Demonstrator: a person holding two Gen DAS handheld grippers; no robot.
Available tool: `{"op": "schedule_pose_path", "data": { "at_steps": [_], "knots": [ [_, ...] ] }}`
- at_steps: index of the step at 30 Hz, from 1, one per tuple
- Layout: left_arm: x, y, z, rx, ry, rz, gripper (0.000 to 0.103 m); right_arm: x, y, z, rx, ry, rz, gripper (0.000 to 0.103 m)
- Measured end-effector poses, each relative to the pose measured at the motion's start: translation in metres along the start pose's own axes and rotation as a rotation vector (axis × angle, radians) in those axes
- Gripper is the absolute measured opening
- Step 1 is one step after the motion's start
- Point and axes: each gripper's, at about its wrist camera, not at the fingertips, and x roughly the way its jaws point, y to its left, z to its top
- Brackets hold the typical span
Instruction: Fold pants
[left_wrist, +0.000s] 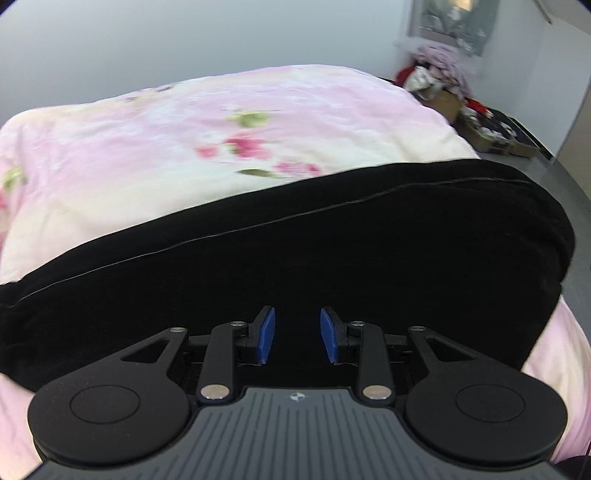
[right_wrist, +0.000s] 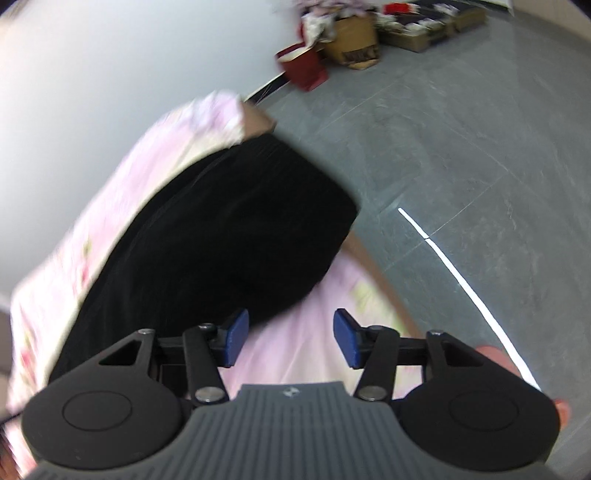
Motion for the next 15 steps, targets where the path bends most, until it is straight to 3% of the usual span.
{"op": "schedule_pose_path", "data": {
  "at_steps": [4, 7, 15],
  "knots": [
    [0.029, -0.048, 0.002, 0.032, 0.045, -0.055, 0.035, 0.035, -0.038, 0.026, 0.172, -0.005, 0.091, 0.067],
    [0.050, -0.081, -0.001, 0.059, 0.080, -0.080, 0.035, 0.067, -0.063, 0.044, 0.311, 0.030, 0.182, 0.067],
    [0.101, -0.097, -0.007, 0.038, 0.167, -0.083, 0.035, 0.131, -0.092, 0.045, 0.562, 0.090, 0.412, 0.077]
  ]
}}
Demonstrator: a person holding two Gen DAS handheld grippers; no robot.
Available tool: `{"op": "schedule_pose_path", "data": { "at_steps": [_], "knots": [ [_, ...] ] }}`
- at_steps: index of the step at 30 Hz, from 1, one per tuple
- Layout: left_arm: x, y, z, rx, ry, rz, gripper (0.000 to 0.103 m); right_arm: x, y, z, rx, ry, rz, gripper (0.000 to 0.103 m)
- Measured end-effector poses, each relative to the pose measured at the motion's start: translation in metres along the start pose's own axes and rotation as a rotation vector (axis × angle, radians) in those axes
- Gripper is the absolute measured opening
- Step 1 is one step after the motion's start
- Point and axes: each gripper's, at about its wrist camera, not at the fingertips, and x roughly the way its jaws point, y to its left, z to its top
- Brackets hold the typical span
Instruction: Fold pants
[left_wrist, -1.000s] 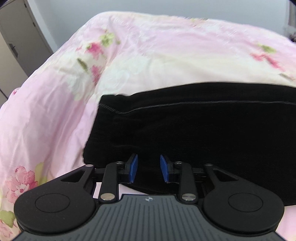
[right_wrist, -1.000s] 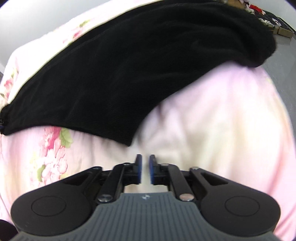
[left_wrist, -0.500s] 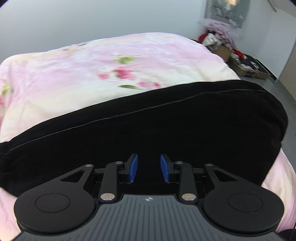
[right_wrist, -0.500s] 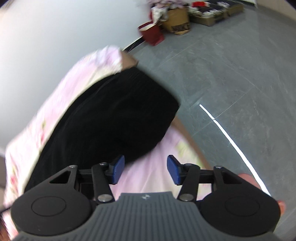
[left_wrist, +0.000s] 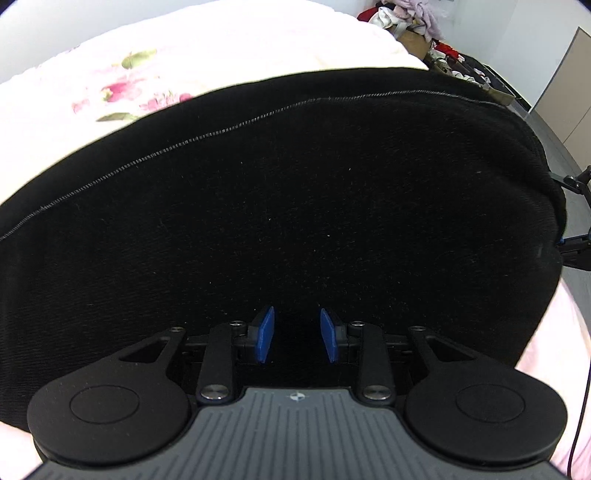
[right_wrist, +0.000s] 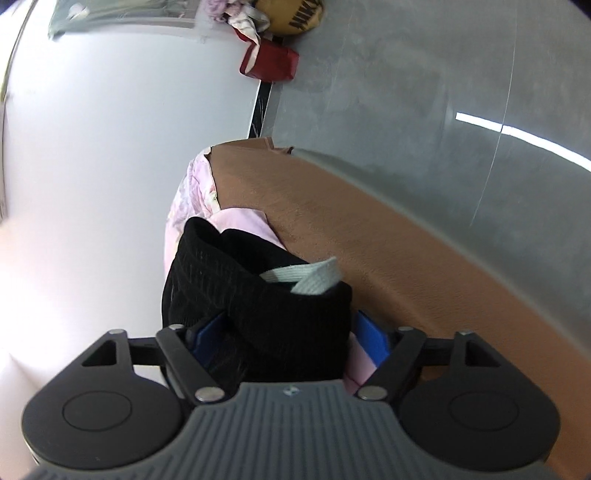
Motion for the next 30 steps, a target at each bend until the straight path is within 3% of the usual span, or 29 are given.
{"op": "schedule_pose_path", "data": {
  "at_steps": [3, 5, 8, 10, 12, 14, 17, 21, 25, 27, 28, 30],
  "knots": [
    [0.003, 0.002, 0.000, -0.002, 0.005, -0.007, 0.035, 0.009, -0.003, 0.006, 0.021, 0.018, 0.013, 0.062],
    [0.004, 0.001, 0.000, 0.005, 0.010, -0.013, 0.036, 0.002, 0.015, 0.010, -0.064, 0.005, -0.014, 0.038],
    [0.005, 0.002, 0.002, 0.028, 0.017, -0.017, 0.036, -0.019, 0.060, 0.016, -0.214, -0.032, -0.026, 0.023],
    [0.004, 0.000, -0.001, 0.037, 0.025, -0.019, 0.036, -0.040, 0.103, 0.013, -0.398, -0.065, -0.073, 0.020],
    [0.005, -0.001, 0.000, 0.046, 0.032, -0.017, 0.036, -0.040, 0.141, 0.003, -0.613, -0.073, -0.180, 0.019],
    [0.007, -0.004, 0.001, 0.057, 0.038, -0.014, 0.036, -0.026, 0.156, -0.004, -0.738, -0.070, -0.303, 0.019],
    [0.009, -0.004, 0.000, 0.052, 0.040, -0.020, 0.036, 0.001, 0.136, 0.000, -0.734, -0.038, -0.444, 0.019],
    [0.005, 0.001, 0.010, 0.048, 0.035, -0.034, 0.036, 0.006, 0.113, 0.013, -0.586, -0.019, -0.416, 0.020],
    [-0.005, 0.005, 0.008, 0.067, 0.006, -0.034, 0.036, -0.015, 0.146, -0.002, -0.690, -0.026, -0.397, 0.022],
    [-0.011, 0.009, 0.004, 0.070, -0.018, -0.032, 0.038, -0.025, 0.166, -0.011, -0.749, -0.046, -0.426, 0.034],
    [-0.017, 0.012, 0.002, 0.065, -0.030, -0.028, 0.044, -0.029, 0.176, -0.016, -0.783, -0.077, -0.472, 0.049],
    [-0.034, 0.022, -0.005, 0.056, -0.064, -0.017, 0.048, -0.030, 0.192, -0.024, -0.861, -0.131, -0.560, 0.056]
  ]
}}
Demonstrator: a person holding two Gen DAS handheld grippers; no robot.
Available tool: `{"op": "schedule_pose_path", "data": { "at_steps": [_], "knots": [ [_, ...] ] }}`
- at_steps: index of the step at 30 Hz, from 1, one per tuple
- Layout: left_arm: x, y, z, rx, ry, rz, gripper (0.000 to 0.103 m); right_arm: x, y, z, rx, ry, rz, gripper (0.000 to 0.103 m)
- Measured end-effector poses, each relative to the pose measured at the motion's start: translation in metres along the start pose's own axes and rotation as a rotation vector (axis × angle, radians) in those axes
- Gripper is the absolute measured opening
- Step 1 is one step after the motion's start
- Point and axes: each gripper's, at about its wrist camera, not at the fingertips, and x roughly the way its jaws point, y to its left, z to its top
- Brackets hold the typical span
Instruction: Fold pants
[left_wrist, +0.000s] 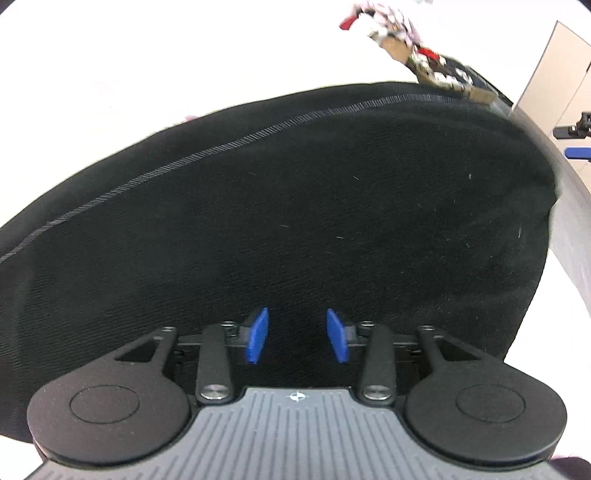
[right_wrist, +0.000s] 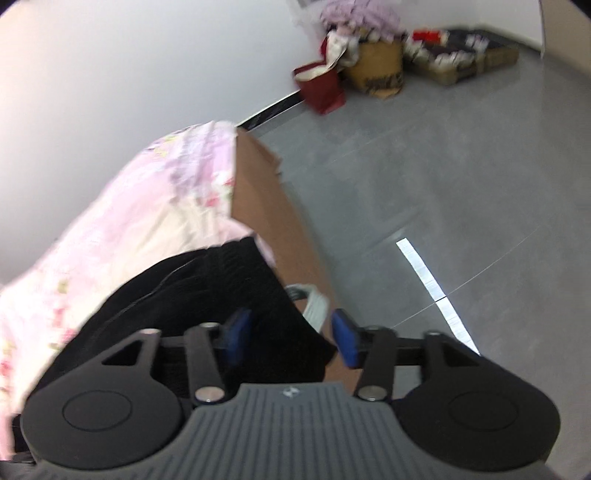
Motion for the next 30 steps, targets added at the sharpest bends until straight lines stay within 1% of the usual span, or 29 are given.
{"op": "schedule_pose_path", "data": {
  "at_steps": [1, 3, 5, 7, 9, 12, 14, 16, 18, 20, 23, 26, 28, 30],
  "knots": [
    [-0.012, 0.009, -0.004, -0.014, -0.020, 0.009, 0.048, -0.007, 0.005, 0.001, -0.021, -0.009, -0.015, 0.056],
    [-0.033, 0.029, -0.013, -0.055, -0.052, 0.023, 0.051, -0.019, 0.015, 0.000, -0.031, -0.010, 0.006, 0.056],
    [-0.055, 0.058, -0.027, -0.126, -0.096, 0.057, 0.057, -0.029, 0.028, -0.004, -0.051, -0.005, 0.029, 0.057],
    [-0.072, 0.091, -0.042, -0.216, -0.138, 0.097, 0.058, -0.036, 0.050, -0.013, -0.093, 0.000, 0.041, 0.061],
    [-0.088, 0.128, -0.059, -0.328, -0.169, 0.132, 0.059, -0.038, 0.075, -0.025, -0.135, 0.020, 0.062, 0.062],
    [-0.106, 0.180, -0.082, -0.461, -0.191, 0.201, 0.059, -0.030, 0.122, -0.044, -0.210, 0.054, 0.098, 0.062],
    [-0.119, 0.220, -0.103, -0.573, -0.218, 0.243, 0.059, -0.027, 0.153, -0.057, -0.271, 0.066, 0.112, 0.063],
    [-0.130, 0.256, -0.124, -0.672, -0.247, 0.264, 0.059, -0.022, 0.188, -0.074, -0.341, 0.084, 0.130, 0.063],
    [-0.138, 0.284, -0.144, -0.741, -0.278, 0.289, 0.060, -0.017, 0.222, -0.090, -0.411, 0.103, 0.152, 0.063],
    [-0.142, 0.313, -0.164, -0.817, -0.297, 0.315, 0.063, -0.011, 0.256, -0.108, -0.484, 0.122, 0.169, 0.063],
    [-0.143, 0.348, -0.190, -0.927, -0.327, 0.315, 0.064, -0.004, 0.307, -0.133, -0.592, 0.138, 0.198, 0.063],
    [-0.138, 0.374, -0.203, -0.996, -0.335, 0.308, 0.066, 0.000, 0.351, -0.159, -0.685, 0.160, 0.239, 0.063],
    [-0.128, 0.387, -0.205, -1.040, -0.339, 0.301, 0.067, 0.004, 0.381, -0.175, -0.736, 0.179, 0.269, 0.063],
    [-0.121, 0.399, -0.212, -1.077, -0.348, 0.276, 0.070, 0.009, 0.408, -0.190, -0.795, 0.196, 0.298, 0.063]
  ]
}}
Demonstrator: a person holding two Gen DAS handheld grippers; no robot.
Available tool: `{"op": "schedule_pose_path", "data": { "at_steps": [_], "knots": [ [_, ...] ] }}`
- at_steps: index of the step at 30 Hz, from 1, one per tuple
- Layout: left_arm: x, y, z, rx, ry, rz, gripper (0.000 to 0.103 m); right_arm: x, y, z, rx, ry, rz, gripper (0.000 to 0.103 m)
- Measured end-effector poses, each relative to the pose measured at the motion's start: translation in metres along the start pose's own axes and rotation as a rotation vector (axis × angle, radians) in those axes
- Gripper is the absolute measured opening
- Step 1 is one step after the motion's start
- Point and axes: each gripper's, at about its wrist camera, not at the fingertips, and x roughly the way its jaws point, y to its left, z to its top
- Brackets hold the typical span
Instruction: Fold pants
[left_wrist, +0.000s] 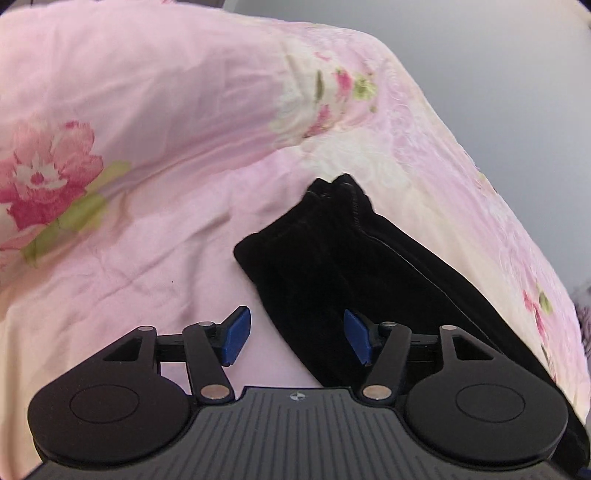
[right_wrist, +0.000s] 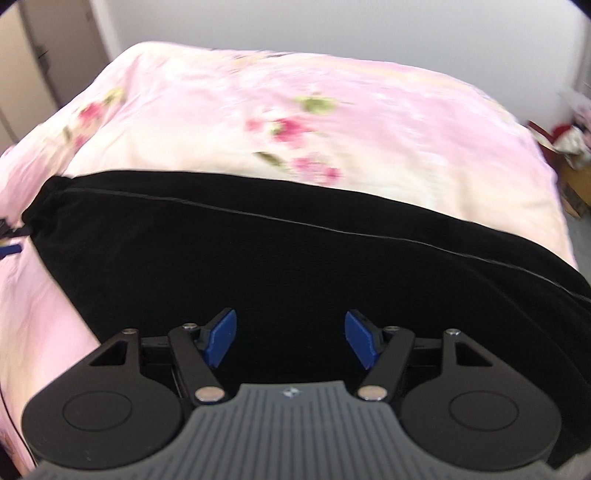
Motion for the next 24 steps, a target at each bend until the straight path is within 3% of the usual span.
{"op": "schedule_pose_path", "data": {
  "at_steps": [4, 7, 9, 13, 17, 20, 24],
  "knots": [
    [0.017, 0.014, 0.004, -0.020, 0.009, -0.027, 0.070, 0.030, 0.048, 0.014, -0.133, 0.037, 0.043, 0.059],
    [0.023, 0.017, 0.009, -0.005, -0.009, -0.055, 0.070, 0.053, 0.079, 0.023, -0.216, 0.070, 0.090, 0.041],
    [0.027, 0.015, 0.012, 0.028, -0.020, -0.061, 0.070, 0.073, 0.094, 0.031, -0.276, 0.085, 0.094, 0.036],
    [0.034, 0.008, 0.016, 0.095, -0.021, -0.045, 0.053, 0.105, 0.120, 0.051, -0.389, 0.074, 0.111, 0.029],
    [0.022, 0.000, 0.016, 0.162, -0.057, -0.077, 0.034, 0.130, 0.147, 0.077, -0.517, 0.056, 0.096, 0.027],
    [0.002, -0.017, 0.018, 0.258, -0.111, -0.100, 0.029, 0.150, 0.163, 0.098, -0.608, 0.068, 0.062, 0.021],
    [-0.023, -0.037, 0.027, 0.304, -0.154, -0.142, 0.029, 0.172, 0.170, 0.122, -0.671, 0.096, -0.045, 0.015]
  ]
}}
